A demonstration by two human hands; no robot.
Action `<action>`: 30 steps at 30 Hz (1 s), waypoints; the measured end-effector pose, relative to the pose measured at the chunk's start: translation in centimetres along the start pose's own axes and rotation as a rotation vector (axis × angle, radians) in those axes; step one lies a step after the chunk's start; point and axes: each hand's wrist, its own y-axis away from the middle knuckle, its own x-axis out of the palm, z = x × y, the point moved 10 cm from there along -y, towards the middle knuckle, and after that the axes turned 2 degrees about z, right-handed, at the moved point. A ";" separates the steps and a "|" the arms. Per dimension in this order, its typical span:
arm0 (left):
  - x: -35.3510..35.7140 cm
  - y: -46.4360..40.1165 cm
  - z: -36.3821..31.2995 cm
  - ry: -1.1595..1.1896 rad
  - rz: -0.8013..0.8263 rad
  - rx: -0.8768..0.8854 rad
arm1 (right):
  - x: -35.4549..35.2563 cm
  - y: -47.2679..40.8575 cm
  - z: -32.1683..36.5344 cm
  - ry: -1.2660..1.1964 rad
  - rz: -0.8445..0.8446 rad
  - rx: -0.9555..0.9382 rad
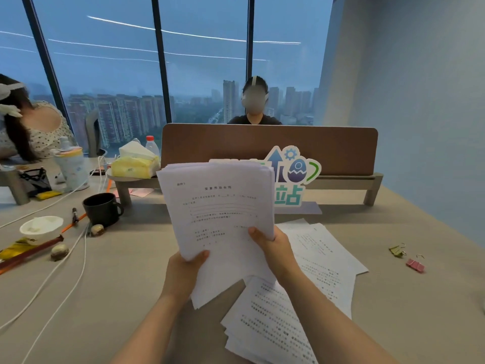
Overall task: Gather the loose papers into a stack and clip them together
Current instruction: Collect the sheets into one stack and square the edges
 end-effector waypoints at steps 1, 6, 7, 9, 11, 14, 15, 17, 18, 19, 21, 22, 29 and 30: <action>-0.2 0.0 0.1 -0.008 -0.015 -0.008 | 0.0 0.0 0.1 0.025 0.018 0.000; -1.7 -0.3 1.0 0.033 -0.013 -0.045 | -3.3 -0.3 -0.3 0.232 -0.011 0.029; -1.9 -0.3 1.1 0.052 0.001 -0.050 | -4.7 -0.4 -0.6 0.312 -0.050 0.053; -2.5 -0.4 1.3 0.060 0.013 -0.074 | -7.8 -0.7 -2.0 0.565 -0.089 0.144; -3.1 -0.5 1.7 0.099 0.011 -0.099 | -10.6 -0.9 -3.6 0.841 -0.061 0.272; -3.5 -0.2 2.7 0.150 0.015 -0.162 | -13.8 -1.0 -5.2 1.118 0.006 0.416; -3.6 -0.1 3.0 0.150 0.016 -0.180 | -14.4 -1.0 -5.4 1.174 0.025 0.446; -3.9 0.0 4.0 0.148 0.016 -0.219 | -15.1 -1.2 -5.8 1.230 0.059 0.478; -4.0 0.1 4.5 0.148 0.013 -0.235 | -15.2 -1.5 -6.0 1.234 0.076 0.483; -4.1 0.2 4.8 0.148 0.009 -0.246 | -15.4 -1.7 -6.2 1.229 0.097 0.484; -4.2 0.3 5.7 0.153 0.003 -0.268 | -15.5 -2.2 -6.7 1.216 0.142 0.496; -4.2 0.4 6.2 0.158 0.001 -0.284 | -15.7 -2.4 -6.9 1.230 0.161 0.511; -4.3 0.0 7.0 0.179 0.020 -0.306 | -16.6 -3.5 -7.0 1.477 0.212 0.599; -4.3 -0.1 7.1 0.178 0.023 -0.306 | -16.7 -3.6 -7.0 1.468 0.219 0.612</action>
